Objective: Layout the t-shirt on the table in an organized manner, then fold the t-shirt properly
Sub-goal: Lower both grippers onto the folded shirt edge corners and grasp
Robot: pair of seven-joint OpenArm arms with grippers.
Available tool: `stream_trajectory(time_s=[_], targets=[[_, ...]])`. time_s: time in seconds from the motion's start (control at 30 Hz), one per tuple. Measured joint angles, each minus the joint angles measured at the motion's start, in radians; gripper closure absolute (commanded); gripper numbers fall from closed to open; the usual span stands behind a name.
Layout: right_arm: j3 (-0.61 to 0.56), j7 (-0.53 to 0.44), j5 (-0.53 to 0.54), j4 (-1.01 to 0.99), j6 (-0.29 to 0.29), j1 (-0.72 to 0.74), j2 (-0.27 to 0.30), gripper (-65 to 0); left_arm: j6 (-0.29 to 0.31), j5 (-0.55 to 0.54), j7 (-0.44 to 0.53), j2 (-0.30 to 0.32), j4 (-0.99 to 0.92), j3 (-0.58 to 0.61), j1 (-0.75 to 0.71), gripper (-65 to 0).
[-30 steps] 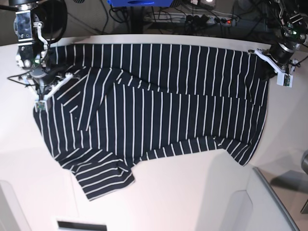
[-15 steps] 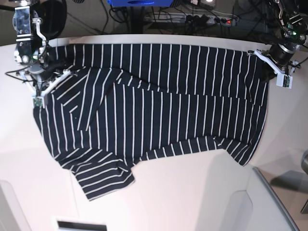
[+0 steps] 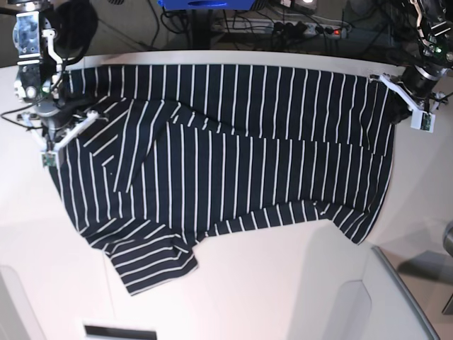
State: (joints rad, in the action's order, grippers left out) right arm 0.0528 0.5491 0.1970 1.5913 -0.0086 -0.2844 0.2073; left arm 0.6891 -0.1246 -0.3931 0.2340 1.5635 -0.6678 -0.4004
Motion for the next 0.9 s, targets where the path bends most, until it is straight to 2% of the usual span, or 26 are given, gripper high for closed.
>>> stream_trajectory(time_s=[0.13, 0.27, 0.6, 0.7, 0.9], targets=[[0.0, 0.009, 0.004, 0.016, 0.001, -0.034, 0.0, 0.0, 0.011, -0.012, 0.018, -0.01, 0.058, 0.002, -0.001, 0.0], [0.0, -0.005, 0.003, -0.002, 0.0, -0.021, -0.004, 0.0, 0.011, 0.005, -0.007, -0.01, 0.009, 0.002, -0.003, 0.0], [-0.002, 0.003, 0.003, 0.004, 0.0, 0.006, -0.005, 0.0, 0.011, -0.007, 0.002, -0.011, 0.006, 0.0, 0.009, 0.0], [-0.002, 0.084, -0.003, 0.085, -0.001, -0.002, 0.0, 0.0, 0.01, -0.005, 0.002, -0.014, 0.008, 0.017, 0.039, 0.0], [-0.002, 0.097, 0.001, 0.068, 0.001, -0.003, -0.003, 0.0, 0.008, -0.003, -0.003, -0.017, -0.002, 0.098, 0.023, 0.0]])
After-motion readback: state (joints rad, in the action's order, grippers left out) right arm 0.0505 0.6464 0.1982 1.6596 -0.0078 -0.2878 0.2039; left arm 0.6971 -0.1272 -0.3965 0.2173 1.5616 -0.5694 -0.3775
